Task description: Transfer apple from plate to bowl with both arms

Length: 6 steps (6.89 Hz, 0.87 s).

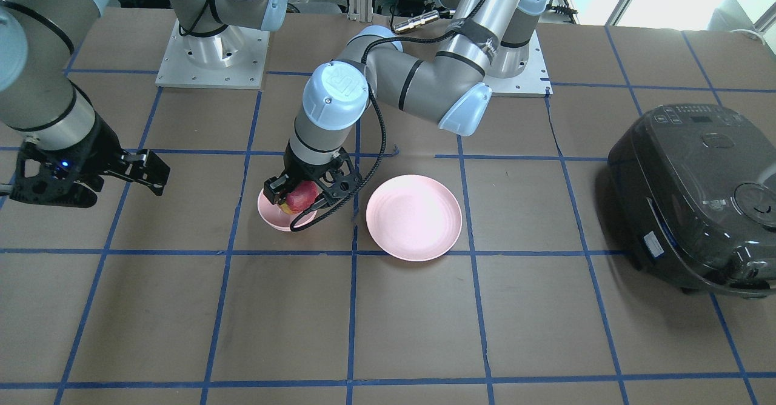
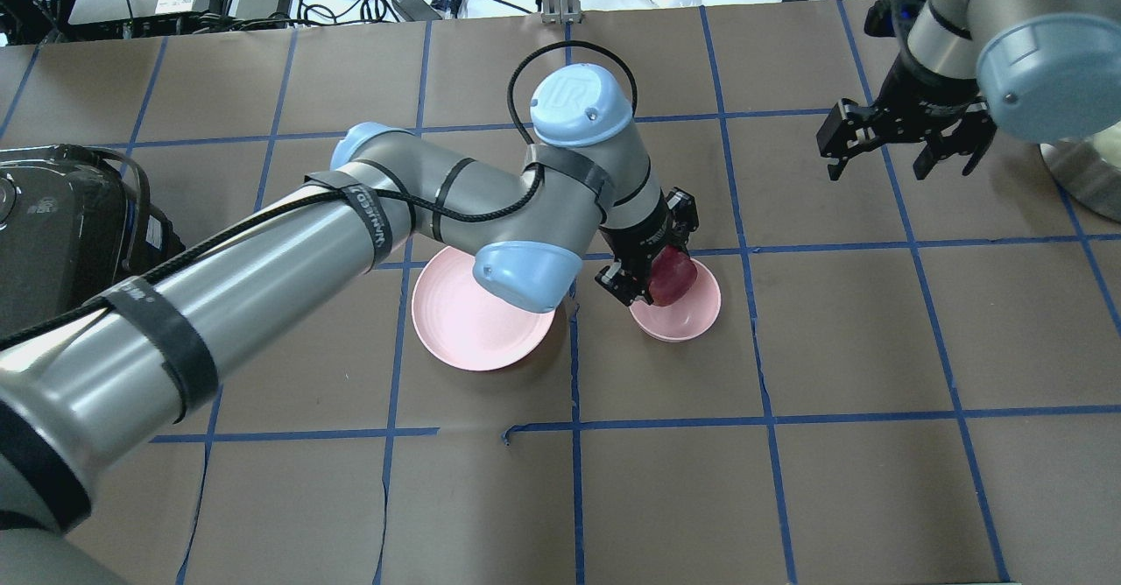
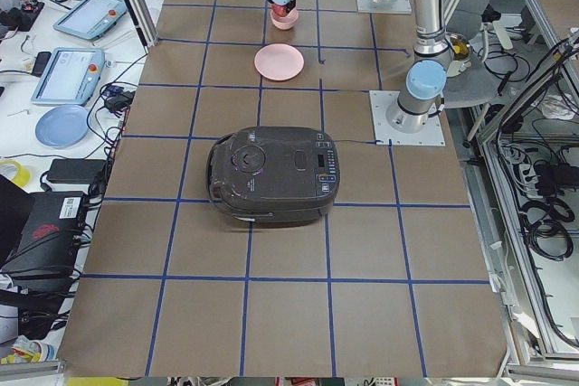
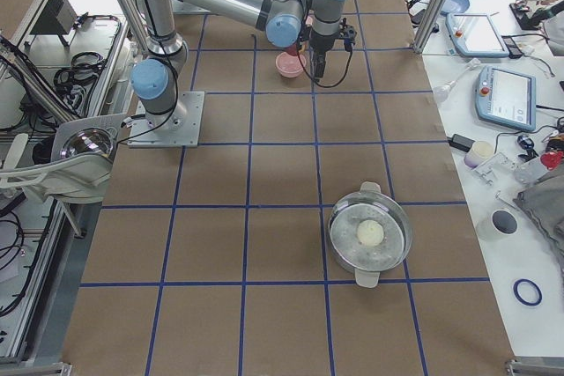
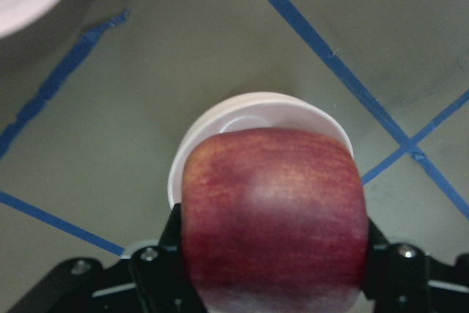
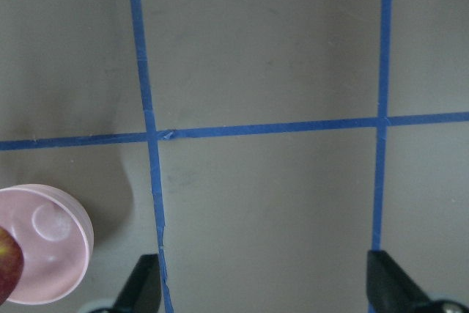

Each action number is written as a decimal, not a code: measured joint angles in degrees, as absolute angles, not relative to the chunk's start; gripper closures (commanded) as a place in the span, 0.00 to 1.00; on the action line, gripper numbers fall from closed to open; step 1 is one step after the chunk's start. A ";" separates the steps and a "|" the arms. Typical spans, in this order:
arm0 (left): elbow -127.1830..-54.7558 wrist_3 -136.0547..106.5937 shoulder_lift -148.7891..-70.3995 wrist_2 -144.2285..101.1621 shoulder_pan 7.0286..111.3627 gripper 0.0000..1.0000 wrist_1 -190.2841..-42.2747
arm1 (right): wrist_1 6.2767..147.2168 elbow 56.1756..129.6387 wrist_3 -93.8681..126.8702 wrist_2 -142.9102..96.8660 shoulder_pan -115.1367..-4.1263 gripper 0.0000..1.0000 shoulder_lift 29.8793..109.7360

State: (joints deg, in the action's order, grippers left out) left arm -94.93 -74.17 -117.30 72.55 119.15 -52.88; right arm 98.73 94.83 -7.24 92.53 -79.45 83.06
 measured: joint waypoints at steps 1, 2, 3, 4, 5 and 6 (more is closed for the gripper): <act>-94.96 -75.15 -119.25 73.43 120.71 0.24 -51.52 | 95.86 92.53 -7.12 93.53 -79.29 0.00 83.85; -95.10 -75.26 -120.33 74.07 121.33 0.00 -51.05 | 93.63 91.10 -7.06 93.93 -79.26 0.00 84.71; -95.21 -74.67 -120.85 75.32 121.54 0.00 -50.89 | 91.96 90.24 -6.88 94.03 -79.32 0.00 85.75; -95.16 -73.58 -120.79 77.02 121.60 0.00 -50.78 | 91.23 89.59 -6.56 93.95 -79.42 0.00 86.42; -95.01 -72.56 -119.91 77.90 121.43 0.00 -50.76 | 90.96 88.65 -6.41 93.53 -79.49 0.00 86.99; -94.74 -70.78 -118.25 78.29 120.84 0.00 -50.91 | 90.68 87.65 -6.36 92.76 -79.59 0.00 87.69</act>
State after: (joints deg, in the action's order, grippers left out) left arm -94.74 -70.78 -118.25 78.29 120.84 -50.91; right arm 90.68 87.65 -6.36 92.76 -79.59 87.69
